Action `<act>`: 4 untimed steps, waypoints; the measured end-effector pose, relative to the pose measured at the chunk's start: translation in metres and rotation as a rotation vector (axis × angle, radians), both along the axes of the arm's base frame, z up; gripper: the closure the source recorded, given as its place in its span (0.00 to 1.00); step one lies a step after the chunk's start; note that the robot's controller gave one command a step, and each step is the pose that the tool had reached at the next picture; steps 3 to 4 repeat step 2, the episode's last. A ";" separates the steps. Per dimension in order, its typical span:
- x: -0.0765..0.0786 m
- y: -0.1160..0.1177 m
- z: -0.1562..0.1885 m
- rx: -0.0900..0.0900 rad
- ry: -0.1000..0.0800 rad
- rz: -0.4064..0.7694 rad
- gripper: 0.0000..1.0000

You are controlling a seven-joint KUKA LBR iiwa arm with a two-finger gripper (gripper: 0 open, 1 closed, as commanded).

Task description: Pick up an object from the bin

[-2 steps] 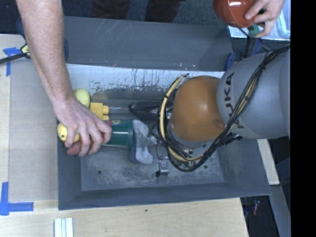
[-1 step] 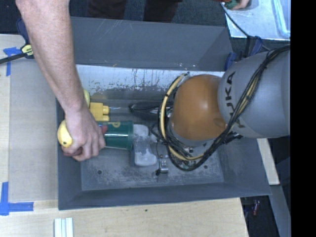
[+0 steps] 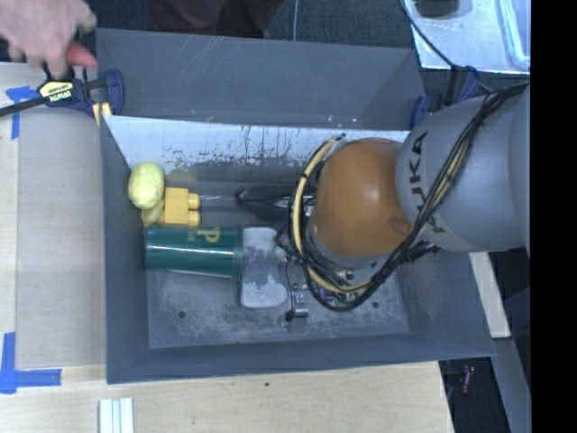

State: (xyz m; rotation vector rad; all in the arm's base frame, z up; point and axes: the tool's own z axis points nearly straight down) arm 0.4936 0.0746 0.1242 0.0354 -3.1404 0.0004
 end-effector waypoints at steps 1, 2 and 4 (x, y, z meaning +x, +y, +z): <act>0.002 0.029 0.070 0.000 0.000 0.015 0.00; 0.013 0.069 0.115 -0.002 0.007 -0.027 1.00; 0.013 0.069 0.115 -0.002 0.007 -0.027 1.00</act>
Offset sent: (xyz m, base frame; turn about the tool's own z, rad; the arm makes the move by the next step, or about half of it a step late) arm 0.0124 0.0689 0.1149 0.0274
